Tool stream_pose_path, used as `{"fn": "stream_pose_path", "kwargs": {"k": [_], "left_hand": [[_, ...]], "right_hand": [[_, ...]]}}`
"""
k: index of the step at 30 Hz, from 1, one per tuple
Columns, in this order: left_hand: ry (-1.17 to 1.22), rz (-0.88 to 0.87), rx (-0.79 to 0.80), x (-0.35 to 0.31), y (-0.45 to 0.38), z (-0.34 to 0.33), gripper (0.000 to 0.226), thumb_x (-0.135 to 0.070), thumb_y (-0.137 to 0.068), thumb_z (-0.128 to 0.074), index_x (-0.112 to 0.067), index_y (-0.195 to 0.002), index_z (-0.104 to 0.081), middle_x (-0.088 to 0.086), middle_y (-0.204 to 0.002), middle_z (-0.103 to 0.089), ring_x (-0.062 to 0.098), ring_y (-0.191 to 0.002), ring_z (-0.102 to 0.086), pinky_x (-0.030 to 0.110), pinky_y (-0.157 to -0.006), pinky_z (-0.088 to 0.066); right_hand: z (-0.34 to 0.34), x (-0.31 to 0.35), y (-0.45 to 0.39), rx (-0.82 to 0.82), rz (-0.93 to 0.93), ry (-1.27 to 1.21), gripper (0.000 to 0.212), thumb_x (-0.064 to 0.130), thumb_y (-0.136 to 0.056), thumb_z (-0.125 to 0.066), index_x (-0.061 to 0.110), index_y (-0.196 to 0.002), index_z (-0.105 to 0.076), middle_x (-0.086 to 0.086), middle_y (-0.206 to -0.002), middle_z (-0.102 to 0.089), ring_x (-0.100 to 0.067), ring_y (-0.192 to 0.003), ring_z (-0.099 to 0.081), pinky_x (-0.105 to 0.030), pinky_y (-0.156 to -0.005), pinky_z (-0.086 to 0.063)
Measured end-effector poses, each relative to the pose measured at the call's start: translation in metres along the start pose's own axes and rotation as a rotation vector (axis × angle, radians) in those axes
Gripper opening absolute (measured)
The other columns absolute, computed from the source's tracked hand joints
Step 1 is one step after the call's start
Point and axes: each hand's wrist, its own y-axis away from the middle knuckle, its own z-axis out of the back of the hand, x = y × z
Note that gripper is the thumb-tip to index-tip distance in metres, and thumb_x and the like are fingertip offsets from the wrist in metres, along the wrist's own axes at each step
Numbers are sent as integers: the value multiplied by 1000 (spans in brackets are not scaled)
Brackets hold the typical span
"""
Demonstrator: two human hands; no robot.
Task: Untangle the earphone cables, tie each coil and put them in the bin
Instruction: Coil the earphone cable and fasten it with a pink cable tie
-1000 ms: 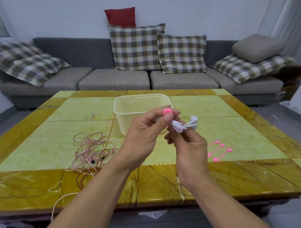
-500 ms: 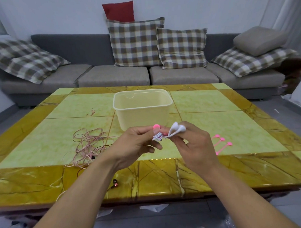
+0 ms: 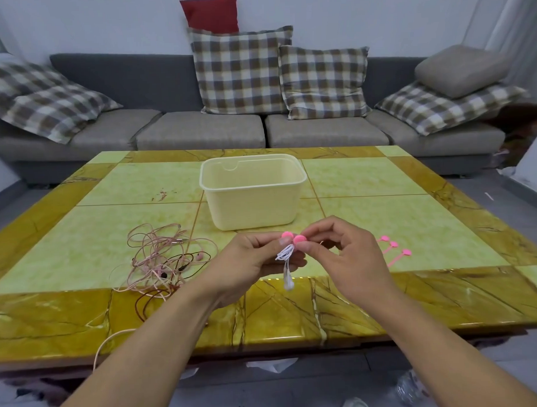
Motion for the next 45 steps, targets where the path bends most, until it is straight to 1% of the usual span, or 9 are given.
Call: {"fn": "stream_pose_path", "kwargs": {"k": [6,13,18,23,28,31,34,37,45], "left_hand": [[16,3,-54,9,-4,-9,29,-24,-98,-58,-5,-113,-74,17,-100,-76,33,-100,-73,36,-88,-59],[153,73,-230,25,-11,-18,29,-19,-91,-68,3,-109,-74,25,-98,-75,39,-94,-74,33,-77,-62],[176,78,-291,37,-17,-26,21,-10,-99,-60,2,-108,-75,24,-100,-75,37,-96,-74,41,-87,-61],[102,29,-302,38,-15,-31,22,-15,-99,-62,-1,-103,-78,18,-98,-77,32,-96,-75,41,-92,-59],[13,-65,-373,45,-15,-41,23,-25,-96,-68,-6,-95,-81,14,-95,-78,26,-98,-75,38,-93,-59],[-22,-96,-379,48,-16,-44,25,-27,-99,-64,-12,-92,-83,19,-97,-77,24,-102,-73,36,-94,-58],[-39,-90,-396,50,-15,-40,26,-25,-101,-61,-14,-93,-82,9,-95,-79,24,-101,-74,38,-96,-58],[-37,-57,-377,51,-14,-33,24,-27,-101,-61,-12,-104,-80,6,-100,-79,23,-102,-74,41,-99,-56],[31,-58,-355,55,-13,-26,23,-19,-101,-60,-9,-116,-74,15,-100,-77,23,-93,-74,40,-87,-60]], "right_hand": [[2,-7,-3,-6,-210,-248,10,23,-84,-80,22,-94,-77,-1,-86,-79,-13,-81,-71,-29,-69,-47],[-6,-12,-1,-17,-281,-217,9,15,-85,-81,14,-94,-80,1,-81,-79,-2,-71,-71,-11,-59,-47],[-9,-15,-1,-83,-327,-151,5,19,-84,-83,19,-87,-79,2,-75,-78,-12,-71,-75,-15,-63,-53],[-4,-19,-2,-113,-368,-79,6,25,-82,-85,24,-86,-80,7,-74,-77,-7,-76,-74,-23,-74,-57],[-8,-17,0,-197,-279,94,10,20,-83,-83,28,-78,-78,15,-68,-74,4,-68,-70,-10,-60,-50],[-12,-15,1,-192,-214,172,5,20,-85,-82,25,-84,-81,18,-69,-73,8,-70,-69,-9,-64,-50],[-12,-15,1,-118,-186,219,11,17,-85,-81,22,-94,-83,26,-76,-70,14,-75,-67,-4,-69,-48],[-12,-19,1,-55,-200,214,16,15,-84,-82,24,-98,-82,20,-88,-75,11,-79,-68,-2,-70,-47],[-10,-22,-2,-37,-294,-45,8,29,-84,-83,23,-88,-80,10,-81,-78,0,-78,-72,-11,-70,-52]]}}
